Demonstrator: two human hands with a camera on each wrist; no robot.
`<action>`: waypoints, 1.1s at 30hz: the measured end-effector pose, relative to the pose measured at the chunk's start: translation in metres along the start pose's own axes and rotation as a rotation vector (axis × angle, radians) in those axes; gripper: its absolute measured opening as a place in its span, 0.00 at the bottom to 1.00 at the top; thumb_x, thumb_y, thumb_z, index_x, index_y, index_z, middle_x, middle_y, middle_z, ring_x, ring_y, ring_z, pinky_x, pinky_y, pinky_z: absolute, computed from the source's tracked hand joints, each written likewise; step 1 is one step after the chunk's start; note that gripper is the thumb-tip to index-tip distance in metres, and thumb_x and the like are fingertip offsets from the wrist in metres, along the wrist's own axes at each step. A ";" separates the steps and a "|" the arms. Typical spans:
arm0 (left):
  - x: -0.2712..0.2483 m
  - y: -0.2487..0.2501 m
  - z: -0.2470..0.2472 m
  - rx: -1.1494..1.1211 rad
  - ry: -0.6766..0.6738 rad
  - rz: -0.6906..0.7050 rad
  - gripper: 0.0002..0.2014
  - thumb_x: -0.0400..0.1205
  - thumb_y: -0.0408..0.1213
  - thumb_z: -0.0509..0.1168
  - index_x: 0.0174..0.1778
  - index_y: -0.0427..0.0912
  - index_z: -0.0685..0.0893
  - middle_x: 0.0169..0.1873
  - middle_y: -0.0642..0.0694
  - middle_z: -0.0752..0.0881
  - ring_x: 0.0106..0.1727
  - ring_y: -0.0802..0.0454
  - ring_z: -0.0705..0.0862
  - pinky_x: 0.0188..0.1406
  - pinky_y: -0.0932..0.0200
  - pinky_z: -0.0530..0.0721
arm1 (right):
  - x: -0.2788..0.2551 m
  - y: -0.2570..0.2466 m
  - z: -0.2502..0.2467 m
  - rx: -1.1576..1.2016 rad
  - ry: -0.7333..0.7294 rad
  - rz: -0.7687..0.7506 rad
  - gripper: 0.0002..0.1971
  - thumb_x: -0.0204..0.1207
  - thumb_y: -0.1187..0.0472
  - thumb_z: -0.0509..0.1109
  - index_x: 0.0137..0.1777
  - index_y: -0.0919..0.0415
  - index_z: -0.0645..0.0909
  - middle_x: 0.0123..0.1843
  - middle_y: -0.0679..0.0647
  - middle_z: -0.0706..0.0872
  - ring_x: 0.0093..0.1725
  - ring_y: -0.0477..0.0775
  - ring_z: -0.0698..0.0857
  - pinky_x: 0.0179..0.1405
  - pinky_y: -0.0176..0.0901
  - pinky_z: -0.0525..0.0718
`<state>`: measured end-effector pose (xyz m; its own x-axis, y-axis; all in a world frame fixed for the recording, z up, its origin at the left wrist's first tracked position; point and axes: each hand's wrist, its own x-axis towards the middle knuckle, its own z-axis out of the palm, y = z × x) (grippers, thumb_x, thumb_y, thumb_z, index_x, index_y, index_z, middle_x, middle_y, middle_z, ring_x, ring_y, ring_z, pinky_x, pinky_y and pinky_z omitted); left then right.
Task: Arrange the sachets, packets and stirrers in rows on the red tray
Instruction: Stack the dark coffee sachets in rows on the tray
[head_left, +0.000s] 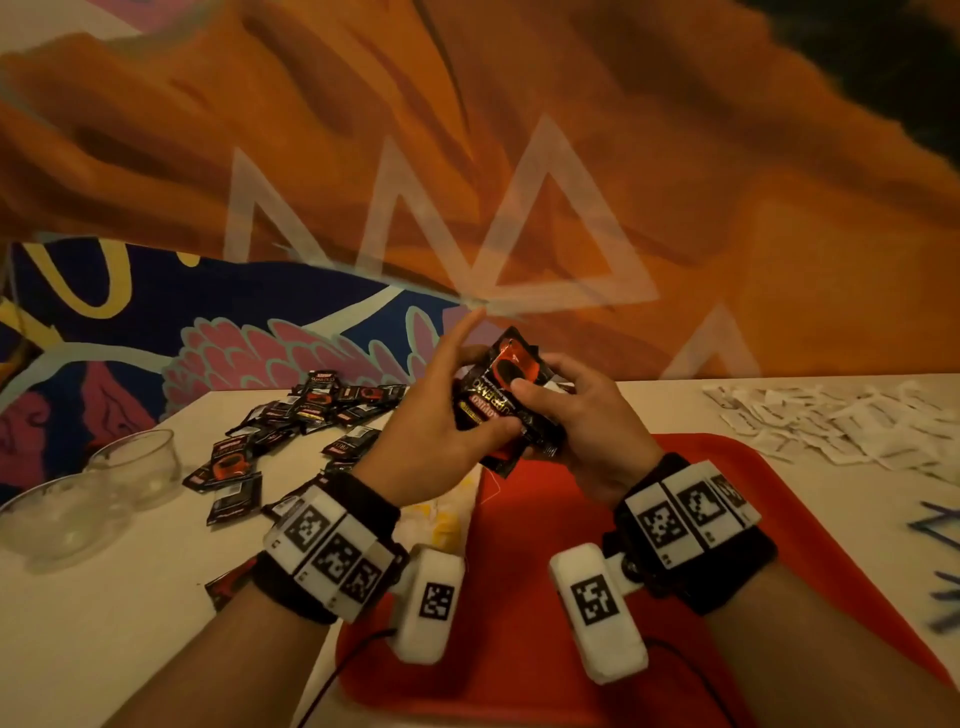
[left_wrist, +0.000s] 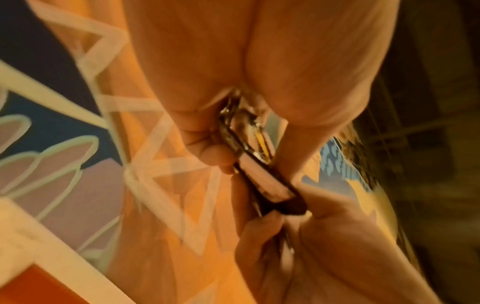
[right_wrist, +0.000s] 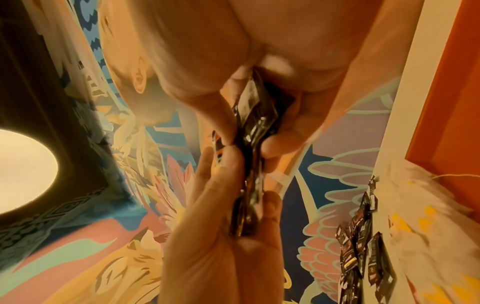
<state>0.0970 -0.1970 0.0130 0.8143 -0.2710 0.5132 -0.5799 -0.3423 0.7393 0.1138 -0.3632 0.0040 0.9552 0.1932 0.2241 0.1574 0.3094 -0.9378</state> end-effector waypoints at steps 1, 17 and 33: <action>0.000 0.000 0.000 -0.084 0.039 -0.028 0.44 0.77 0.30 0.76 0.84 0.57 0.60 0.67 0.59 0.75 0.59 0.70 0.85 0.48 0.63 0.88 | 0.000 -0.001 0.000 0.015 0.010 -0.005 0.11 0.79 0.66 0.72 0.61 0.59 0.84 0.58 0.63 0.88 0.48 0.61 0.91 0.41 0.55 0.91; 0.004 -0.006 0.009 -0.847 0.120 -0.347 0.29 0.71 0.25 0.71 0.71 0.35 0.77 0.55 0.34 0.87 0.54 0.38 0.88 0.58 0.42 0.86 | 0.000 0.009 0.020 0.037 0.021 -0.056 0.19 0.82 0.73 0.66 0.70 0.60 0.77 0.65 0.64 0.85 0.64 0.64 0.85 0.66 0.60 0.84; -0.013 -0.004 0.016 -1.086 0.118 -0.214 0.28 0.78 0.36 0.73 0.75 0.37 0.77 0.67 0.33 0.84 0.68 0.38 0.84 0.63 0.46 0.86 | -0.006 0.009 0.029 0.048 0.049 -0.211 0.16 0.83 0.72 0.64 0.63 0.53 0.81 0.60 0.58 0.88 0.62 0.60 0.87 0.66 0.62 0.84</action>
<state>0.0880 -0.2061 -0.0036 0.9257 -0.1935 0.3249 -0.1445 0.6129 0.7768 0.1022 -0.3349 0.0020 0.9135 0.0746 0.4000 0.3442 0.3823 -0.8575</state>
